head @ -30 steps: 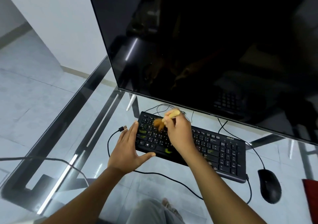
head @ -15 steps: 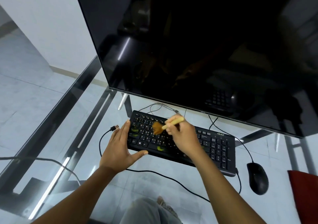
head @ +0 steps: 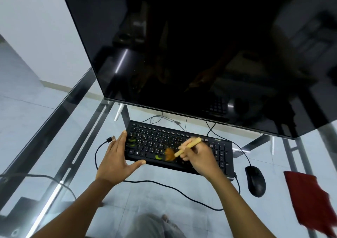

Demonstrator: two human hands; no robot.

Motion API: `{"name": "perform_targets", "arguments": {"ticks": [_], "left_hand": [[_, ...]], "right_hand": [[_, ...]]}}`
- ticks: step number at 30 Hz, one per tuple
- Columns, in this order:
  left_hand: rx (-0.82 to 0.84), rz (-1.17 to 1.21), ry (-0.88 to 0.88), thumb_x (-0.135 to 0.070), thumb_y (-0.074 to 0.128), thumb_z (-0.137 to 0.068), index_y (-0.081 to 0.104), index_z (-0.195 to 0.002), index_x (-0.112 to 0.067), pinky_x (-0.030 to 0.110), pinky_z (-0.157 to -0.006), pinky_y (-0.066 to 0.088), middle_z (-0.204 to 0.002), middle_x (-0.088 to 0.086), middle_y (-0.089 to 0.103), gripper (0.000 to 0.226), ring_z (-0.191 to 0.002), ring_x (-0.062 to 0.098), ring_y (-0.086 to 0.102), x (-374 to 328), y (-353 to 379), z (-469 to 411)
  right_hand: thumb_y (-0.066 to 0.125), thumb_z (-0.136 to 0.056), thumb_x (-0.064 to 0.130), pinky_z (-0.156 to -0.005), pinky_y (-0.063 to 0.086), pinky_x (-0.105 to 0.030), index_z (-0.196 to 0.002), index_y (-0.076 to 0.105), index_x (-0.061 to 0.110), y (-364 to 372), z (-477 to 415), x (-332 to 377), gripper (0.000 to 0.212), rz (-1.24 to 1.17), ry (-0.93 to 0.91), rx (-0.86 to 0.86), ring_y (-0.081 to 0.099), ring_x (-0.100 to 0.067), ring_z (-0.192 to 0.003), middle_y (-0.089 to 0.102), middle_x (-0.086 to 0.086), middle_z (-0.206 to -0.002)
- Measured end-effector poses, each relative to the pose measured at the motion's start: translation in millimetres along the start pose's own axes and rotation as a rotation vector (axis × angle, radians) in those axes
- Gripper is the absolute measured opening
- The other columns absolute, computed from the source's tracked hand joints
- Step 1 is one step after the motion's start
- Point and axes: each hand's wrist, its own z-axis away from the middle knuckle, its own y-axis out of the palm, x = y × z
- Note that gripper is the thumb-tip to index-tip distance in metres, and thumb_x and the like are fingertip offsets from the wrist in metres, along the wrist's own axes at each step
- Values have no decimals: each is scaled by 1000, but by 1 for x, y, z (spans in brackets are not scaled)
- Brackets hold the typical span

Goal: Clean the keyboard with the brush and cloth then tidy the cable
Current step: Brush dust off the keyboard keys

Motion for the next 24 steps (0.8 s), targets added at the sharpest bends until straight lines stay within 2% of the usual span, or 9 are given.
{"name": "perform_targets", "arguments": {"ticks": [3, 7, 11, 13, 15, 16, 18, 20, 24], "left_hand": [[0, 2, 9, -83, 58, -64, 1, -153, -25, 50, -115, 29, -159, -5, 20, 121, -147, 26, 15, -2, 0, 0], [-35, 86, 6, -78, 66, -61, 4, -153, -23, 48, -115, 29, -157, -2, 26, 123, -145, 21, 21, -5, -2, -1], [-167, 135, -21, -65, 74, -63, 8, -152, -22, 48, -114, 30, -157, -1, 25, 119, -143, 21, 22, -25, -3, -4], [-200, 83, 76, -66, 72, -68, 11, -152, -23, 49, -113, 31, -154, 2, 31, 112, -140, 24, 27, -42, 0, -8], [-157, -2, 227, -72, 61, -73, 16, -152, -19, 47, -117, 23, -155, 3, 30, 105, -144, 17, 20, -60, 8, -15], [-104, -61, 294, -76, 55, -74, 17, -152, -16, 44, -120, 15, -157, 3, 27, 105, -146, 10, 12, -71, 13, -18], [33, -148, 366, -78, 51, -73, 13, -153, -15, 39, -121, -1, -160, 0, 17, 109, -144, 2, -2, -94, 25, -24], [154, -211, 372, -78, 52, -71, 3, -154, -15, 40, -120, -9, -162, -1, 5, 115, -145, 4, -10, -110, 37, -30], [277, -328, 382, -78, 54, -72, -6, -153, -13, 46, -120, -10, -162, 0, -8, 120, -147, 12, -17, -127, 52, -40]], "right_hand": [[57, -97, 11, -67, 58, -27, -87, 61, 24, -10, 4, -7, 17, -3, -46, -292, 69, -11, -72, 72, 0, -82], [54, -98, 10, -65, 59, -30, -88, 61, 18, -10, 16, -6, 15, -14, 37, -43, 66, -7, -63, 72, -4, -81], [57, -96, 12, -60, 53, -25, -86, 61, 23, -23, 16, -11, 16, -28, -13, -422, 68, -14, -68, 70, 3, -75], [56, -96, 11, -62, 55, -30, -87, 62, 21, -25, 16, -9, 15, -82, -9, -313, 68, -15, -67, 71, -1, -78], [55, -98, 12, -69, 59, -29, -91, 63, 18, -22, 15, -7, 12, -63, 10, -53, 70, -14, -72, 73, -2, -83], [56, -98, 13, -71, 59, -26, -91, 63, 18, -21, 10, -9, 12, -54, 1, -42, 70, -14, -74, 73, -1, -83], [56, -98, 13, -69, 54, -17, -88, 63, 20, -29, -1, -11, 14, -45, -28, -284, 69, -13, -74, 73, 2, -80], [58, -98, 16, -70, 55, -19, -90, 64, 17, -37, -8, -13, 10, -154, 4, -452, 71, -15, -75, 73, 1, -80], [60, -97, 15, -79, 59, -28, -92, 67, 15, -37, -12, -14, 8, -135, 19, -243, 71, -14, -79, 75, 1, -83]]}}
